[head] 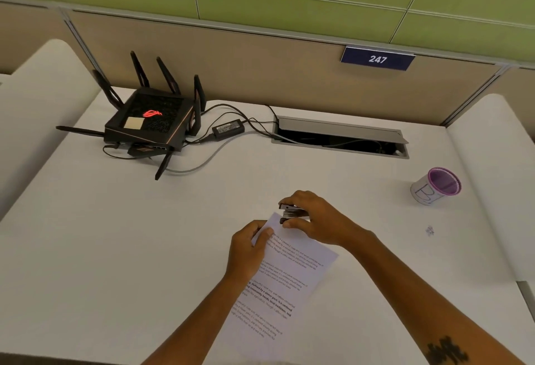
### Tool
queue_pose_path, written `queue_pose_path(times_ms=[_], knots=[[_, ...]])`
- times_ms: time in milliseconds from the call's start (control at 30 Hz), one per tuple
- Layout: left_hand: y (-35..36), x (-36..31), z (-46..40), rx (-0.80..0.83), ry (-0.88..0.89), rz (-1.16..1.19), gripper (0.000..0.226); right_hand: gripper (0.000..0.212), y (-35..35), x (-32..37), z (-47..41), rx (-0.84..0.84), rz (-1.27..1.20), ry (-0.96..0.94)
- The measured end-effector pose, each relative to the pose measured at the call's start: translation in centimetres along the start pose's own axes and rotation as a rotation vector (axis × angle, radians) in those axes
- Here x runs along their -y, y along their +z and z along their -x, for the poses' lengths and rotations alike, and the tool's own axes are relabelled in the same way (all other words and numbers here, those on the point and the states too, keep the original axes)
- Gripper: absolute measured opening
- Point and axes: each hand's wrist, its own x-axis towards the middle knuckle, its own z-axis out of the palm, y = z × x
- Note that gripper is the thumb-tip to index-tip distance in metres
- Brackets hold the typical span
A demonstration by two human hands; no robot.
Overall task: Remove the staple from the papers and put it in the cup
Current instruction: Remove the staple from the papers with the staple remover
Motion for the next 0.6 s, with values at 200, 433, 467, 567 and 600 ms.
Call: queue_pose_path(times_ms=[200, 433, 467, 567, 600], knots=[[0.0, -0.2, 0.6, 0.025, 0.062, -0.033, 0.018, 0.044, -0.3, 1.8, -0.1, 0.081, 0.173, -0.029], [-0.6, -1.2, 1.0, 0.050, 0.110, -0.057, 0.012, 0.044, -0.8, 3.2, -0.2, 0.183, 0.262, -0.050], [-0.7, -1.3, 1.0, 0.052, 0.114, -0.061, 0.011, 0.044, -0.8, 3.3, -0.2, 0.189, 0.269, -0.050], [-0.9, -1.4, 1.0, 0.054, 0.110, -0.068, 0.013, 0.042, -0.8, 3.5, -0.3, 0.190, 0.290, -0.046], [-0.9, -1.4, 1.0, 0.051, 0.111, -0.070, 0.015, 0.041, -0.8, 3.6, -0.3, 0.187, 0.297, -0.045]])
